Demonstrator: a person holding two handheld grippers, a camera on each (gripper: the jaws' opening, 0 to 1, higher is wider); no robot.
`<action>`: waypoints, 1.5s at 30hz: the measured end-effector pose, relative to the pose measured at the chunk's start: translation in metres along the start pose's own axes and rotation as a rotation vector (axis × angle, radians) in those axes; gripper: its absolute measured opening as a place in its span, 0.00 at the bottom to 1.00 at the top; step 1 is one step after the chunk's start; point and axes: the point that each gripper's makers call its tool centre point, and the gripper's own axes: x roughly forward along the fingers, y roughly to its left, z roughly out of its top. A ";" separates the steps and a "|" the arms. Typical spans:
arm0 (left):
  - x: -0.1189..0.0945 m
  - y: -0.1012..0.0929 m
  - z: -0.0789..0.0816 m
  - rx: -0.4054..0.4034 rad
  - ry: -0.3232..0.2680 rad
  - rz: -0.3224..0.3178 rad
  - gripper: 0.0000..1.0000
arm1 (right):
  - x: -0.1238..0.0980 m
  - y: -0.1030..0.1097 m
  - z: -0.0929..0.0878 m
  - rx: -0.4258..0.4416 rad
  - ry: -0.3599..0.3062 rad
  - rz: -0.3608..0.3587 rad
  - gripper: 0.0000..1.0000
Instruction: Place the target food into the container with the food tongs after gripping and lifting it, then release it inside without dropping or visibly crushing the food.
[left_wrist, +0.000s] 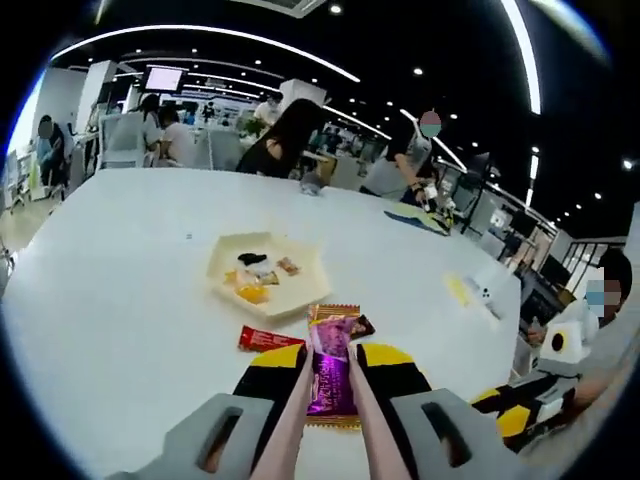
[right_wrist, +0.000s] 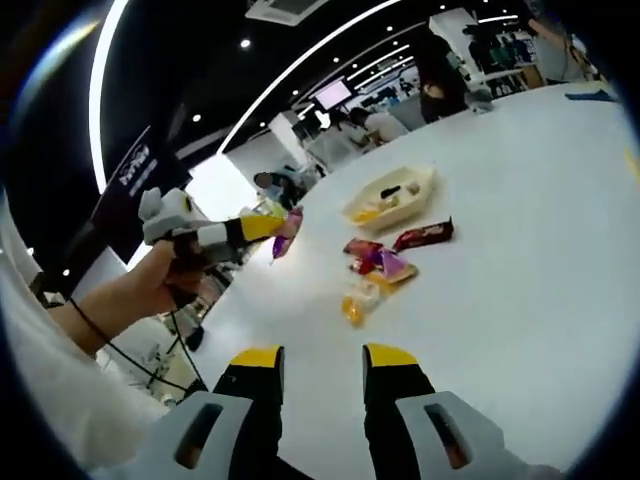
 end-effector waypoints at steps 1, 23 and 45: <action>0.000 0.000 0.000 0.004 -0.002 -0.003 0.18 | 0.000 -0.001 0.000 0.000 0.000 0.000 0.31; -0.001 -0.009 0.022 0.059 -0.009 -0.037 0.18 | -0.015 -0.004 0.008 -0.001 -0.051 -0.044 0.31; 0.002 -0.008 0.050 0.076 -0.051 -0.067 0.18 | -0.015 0.006 0.006 -0.017 -0.060 -0.047 0.33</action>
